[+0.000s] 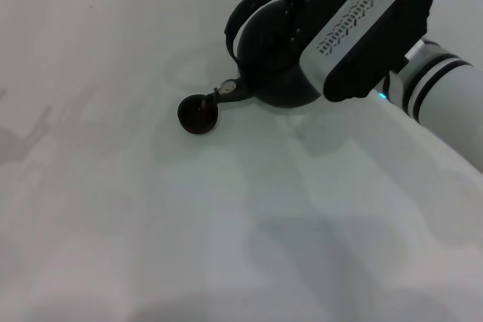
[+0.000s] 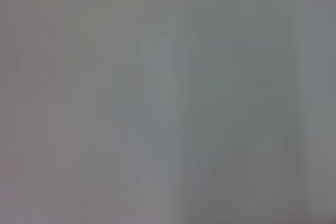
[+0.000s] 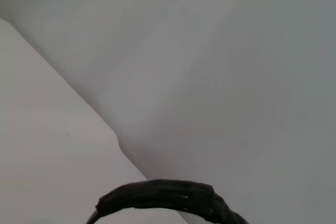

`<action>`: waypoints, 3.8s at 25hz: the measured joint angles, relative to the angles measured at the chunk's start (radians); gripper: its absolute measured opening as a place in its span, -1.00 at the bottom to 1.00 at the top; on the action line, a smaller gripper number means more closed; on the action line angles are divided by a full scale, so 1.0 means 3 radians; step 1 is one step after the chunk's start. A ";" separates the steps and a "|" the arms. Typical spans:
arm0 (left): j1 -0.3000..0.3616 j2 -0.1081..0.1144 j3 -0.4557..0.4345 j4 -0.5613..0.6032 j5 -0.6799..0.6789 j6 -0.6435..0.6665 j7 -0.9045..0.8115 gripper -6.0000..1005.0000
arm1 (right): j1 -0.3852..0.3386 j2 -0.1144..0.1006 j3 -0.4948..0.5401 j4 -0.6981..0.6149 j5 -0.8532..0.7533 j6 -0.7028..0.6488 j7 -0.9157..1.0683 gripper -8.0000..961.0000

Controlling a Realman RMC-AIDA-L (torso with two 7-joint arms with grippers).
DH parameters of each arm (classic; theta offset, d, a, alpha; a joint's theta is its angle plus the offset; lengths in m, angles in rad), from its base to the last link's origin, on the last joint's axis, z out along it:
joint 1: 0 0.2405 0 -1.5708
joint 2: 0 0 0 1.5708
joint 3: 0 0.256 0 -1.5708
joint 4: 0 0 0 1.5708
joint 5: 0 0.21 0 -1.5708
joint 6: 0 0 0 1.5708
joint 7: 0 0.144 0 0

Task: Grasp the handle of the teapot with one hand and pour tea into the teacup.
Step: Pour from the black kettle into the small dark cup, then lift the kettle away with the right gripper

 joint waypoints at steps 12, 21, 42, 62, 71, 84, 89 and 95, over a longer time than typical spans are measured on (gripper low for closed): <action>-0.0020 0.0000 0.0000 -0.0006 0.0006 -0.0046 0.0000 0.74 | 0.0014 0.0000 -0.0093 -0.0049 -0.0051 0.0175 -0.0120 -0.74; -0.0030 0.0000 0.0000 -0.0005 0.0020 -0.0078 0.0000 0.74 | 0.0030 0.0000 -0.0164 -0.0074 -0.0090 0.0308 -0.0158 -0.74; -0.0065 0.0000 0.0000 -0.0006 0.0020 -0.0128 0.0005 0.74 | 0.0042 0.0000 -0.0229 -0.0088 -0.0168 0.0444 -0.0166 -0.75; -0.0083 0.0000 -0.0003 -0.0005 0.0024 -0.0167 0.0022 0.74 | 0.0044 0.0000 -0.0221 -0.0086 -0.0168 0.0443 -0.0160 -0.76; -0.0081 0.0000 -0.0005 -0.0006 0.0019 -0.0169 0.0033 0.74 | 0.0051 0.0000 -0.0233 -0.0093 -0.0168 0.0441 -0.0162 -0.76; -0.0081 0.0000 -0.0006 -0.0011 0.0019 -0.0169 0.0036 0.74 | 0.0037 0.0000 -0.0239 -0.0093 -0.0152 0.0426 -0.0138 -0.76; -0.0077 0.0000 -0.0006 -0.0011 0.0024 -0.0169 0.0038 0.74 | 0.0013 0.0000 -0.0228 -0.0093 -0.0138 0.0399 -0.0105 -0.76; -0.0044 0.0000 -0.0005 -0.0011 0.0026 -0.0168 0.0040 0.74 | -0.0059 -0.0011 -0.0031 -0.0093 -0.0132 0.0121 0.0192 -0.76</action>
